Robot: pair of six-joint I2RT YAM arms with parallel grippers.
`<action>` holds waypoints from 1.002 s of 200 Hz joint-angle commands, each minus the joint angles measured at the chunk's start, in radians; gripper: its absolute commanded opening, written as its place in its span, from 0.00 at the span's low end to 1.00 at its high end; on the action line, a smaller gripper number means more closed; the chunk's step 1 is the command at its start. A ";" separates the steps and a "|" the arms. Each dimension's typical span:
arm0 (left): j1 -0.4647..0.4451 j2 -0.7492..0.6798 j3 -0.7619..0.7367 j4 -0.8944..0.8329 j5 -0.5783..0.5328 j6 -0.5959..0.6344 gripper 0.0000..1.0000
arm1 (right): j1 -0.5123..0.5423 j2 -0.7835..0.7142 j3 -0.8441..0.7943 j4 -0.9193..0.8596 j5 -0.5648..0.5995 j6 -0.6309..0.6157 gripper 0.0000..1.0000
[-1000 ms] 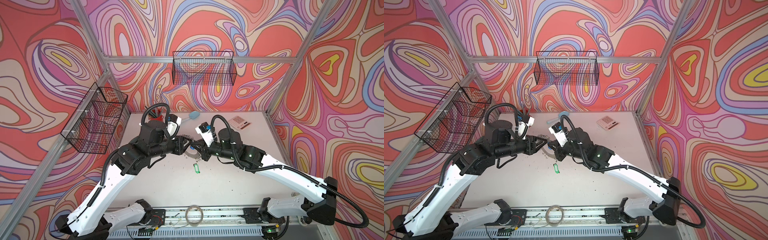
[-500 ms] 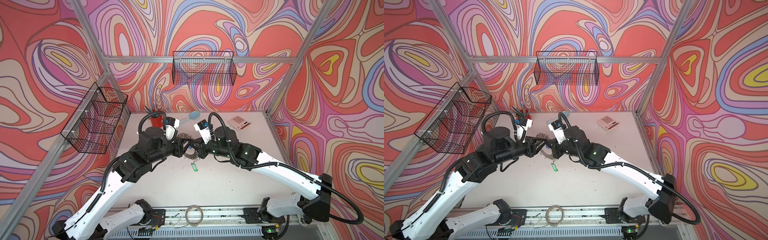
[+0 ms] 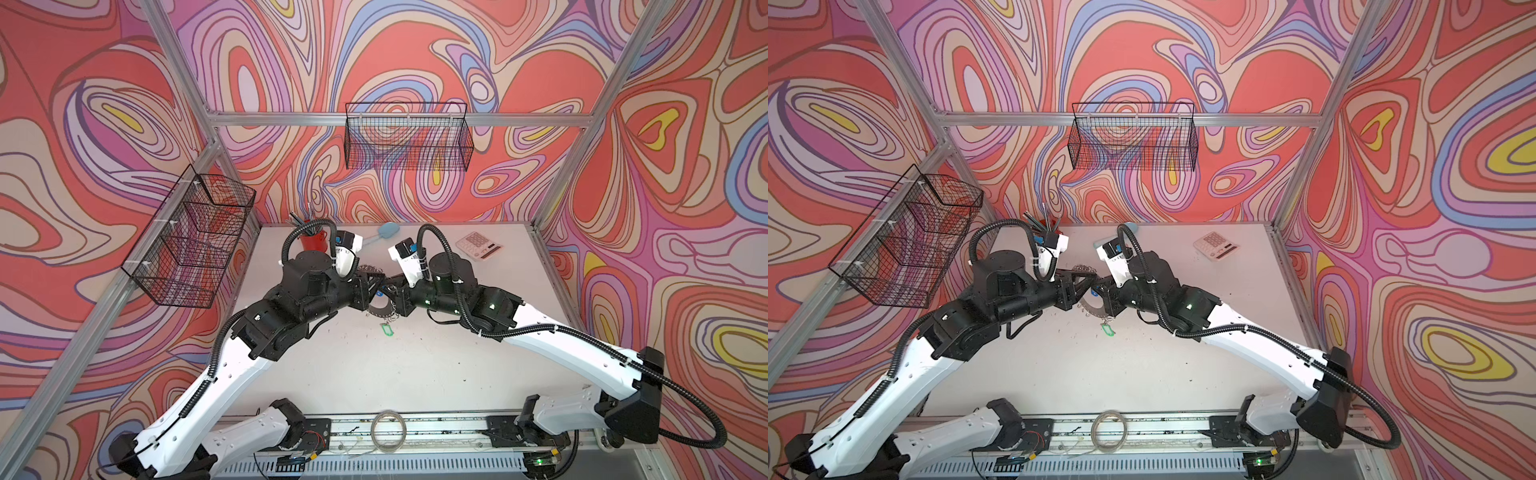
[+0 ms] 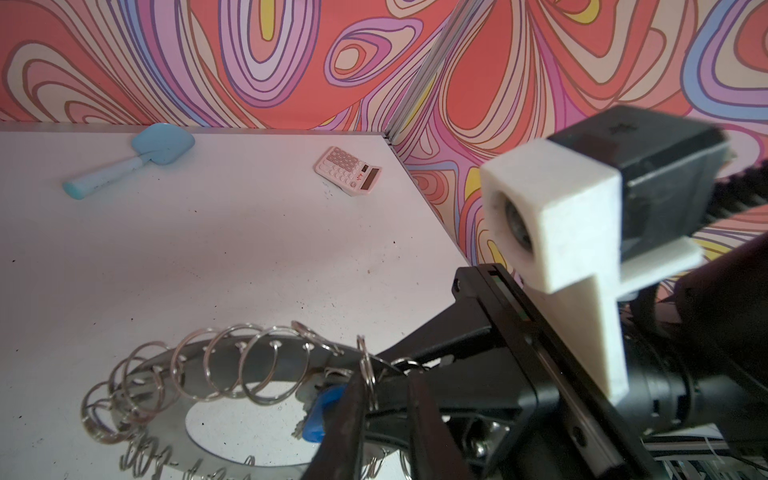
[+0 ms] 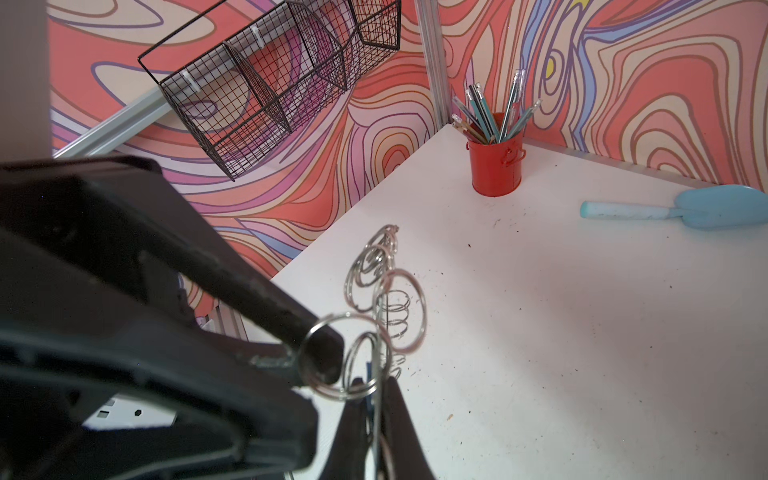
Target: Put the keys on the keyring
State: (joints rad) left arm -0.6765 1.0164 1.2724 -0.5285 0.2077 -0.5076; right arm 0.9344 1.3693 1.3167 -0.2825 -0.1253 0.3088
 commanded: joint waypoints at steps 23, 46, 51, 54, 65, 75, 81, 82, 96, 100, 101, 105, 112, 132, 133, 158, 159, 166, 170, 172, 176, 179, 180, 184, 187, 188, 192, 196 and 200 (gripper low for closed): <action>-0.006 -0.011 0.005 0.036 -0.020 0.005 0.12 | -0.002 -0.009 0.004 0.058 -0.005 0.009 0.00; -0.006 -0.012 0.008 0.035 -0.017 0.001 0.09 | -0.003 -0.006 -0.003 0.063 -0.004 0.009 0.00; -0.006 -0.012 0.010 0.032 -0.021 0.001 0.07 | -0.003 -0.007 -0.002 0.063 -0.004 0.009 0.00; -0.006 -0.011 0.010 0.030 -0.024 0.000 0.06 | -0.003 -0.006 -0.003 0.063 -0.004 0.008 0.00; -0.006 -0.011 0.015 0.017 -0.037 0.000 0.03 | -0.003 -0.005 -0.005 0.060 0.000 0.006 0.00; -0.006 -0.011 0.027 -0.004 -0.052 0.003 0.00 | -0.003 -0.003 -0.005 0.055 0.006 0.001 0.00; -0.006 -0.010 0.036 -0.017 -0.058 0.007 0.00 | -0.003 -0.003 -0.005 0.048 0.013 -0.004 0.00; -0.005 -0.011 0.038 -0.019 -0.059 0.008 0.00 | -0.003 -0.003 -0.005 0.046 0.014 -0.005 0.00; -0.003 -0.009 0.071 -0.061 -0.044 0.034 0.00 | -0.004 -0.001 -0.005 0.025 0.032 -0.029 0.00; -0.002 -0.004 0.085 -0.083 -0.034 0.046 0.00 | -0.005 0.000 -0.005 0.018 0.037 -0.037 0.00; -0.002 -0.002 0.090 -0.089 -0.032 0.049 0.00 | -0.004 0.000 -0.005 0.016 0.039 -0.039 0.00; 0.000 0.004 0.110 -0.109 -0.019 0.063 0.00 | -0.004 0.003 -0.004 0.009 0.042 -0.047 0.00; 0.004 0.020 0.149 -0.160 -0.005 0.084 0.00 | -0.007 0.007 0.000 -0.007 0.037 -0.059 0.00; 0.019 0.075 0.257 -0.323 0.039 0.150 0.00 | -0.018 0.027 0.023 -0.051 -0.012 -0.087 0.00; 0.020 0.079 0.265 -0.333 0.040 0.154 0.00 | -0.018 0.029 0.024 -0.053 -0.015 -0.088 0.00; 0.038 0.171 0.406 -0.572 0.030 0.257 0.00 | -0.033 0.051 0.050 -0.099 -0.062 -0.107 0.00; 0.039 0.174 0.411 -0.580 0.029 0.260 0.00 | -0.034 0.052 0.050 -0.100 -0.064 -0.107 0.00; 0.044 0.189 0.433 -0.628 0.025 0.284 0.00 | -0.044 0.054 0.049 -0.101 -0.079 -0.107 0.00; 0.048 0.195 0.439 -0.646 0.027 0.300 0.00 | -0.053 0.055 0.047 -0.102 -0.093 -0.106 0.00; 0.051 0.198 0.441 -0.654 0.027 0.306 0.00 | -0.057 0.057 0.046 -0.102 -0.102 -0.105 0.00; 0.057 0.200 0.442 -0.665 0.028 0.317 0.00 | -0.069 0.058 0.046 -0.100 -0.120 -0.101 0.00; 0.061 0.201 0.442 -0.672 0.031 0.322 0.00 | -0.077 0.059 0.044 -0.098 -0.134 -0.098 0.00; 0.064 0.201 0.442 -0.674 0.031 0.323 0.00 | -0.080 0.060 0.044 -0.098 -0.138 -0.098 0.00; 0.073 0.204 0.441 -0.681 0.034 0.325 0.00 | -0.089 0.061 0.044 -0.097 -0.156 -0.094 0.00; 0.079 0.206 0.443 -0.686 0.042 0.325 0.00 | -0.094 0.061 0.044 -0.096 -0.166 -0.093 0.00; 0.083 0.207 0.443 -0.688 0.045 0.325 0.00 | -0.096 0.061 0.044 -0.096 -0.168 -0.093 0.00; 0.092 0.210 0.446 -0.692 0.058 0.325 0.00 | -0.102 0.063 0.045 -0.099 -0.176 -0.093 0.00; 0.099 0.212 0.448 -0.695 0.069 0.324 0.00 | -0.102 0.065 0.050 -0.105 -0.179 -0.097 0.00; 0.105 0.216 0.453 -0.698 0.076 0.320 0.00 | -0.103 0.067 0.056 -0.114 -0.180 -0.103 0.00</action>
State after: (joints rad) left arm -0.6125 1.2381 1.6817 -1.0569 0.2371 -0.2565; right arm 0.8886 1.4174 1.3586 -0.3206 -0.2852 0.2146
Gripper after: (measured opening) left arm 0.055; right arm 0.057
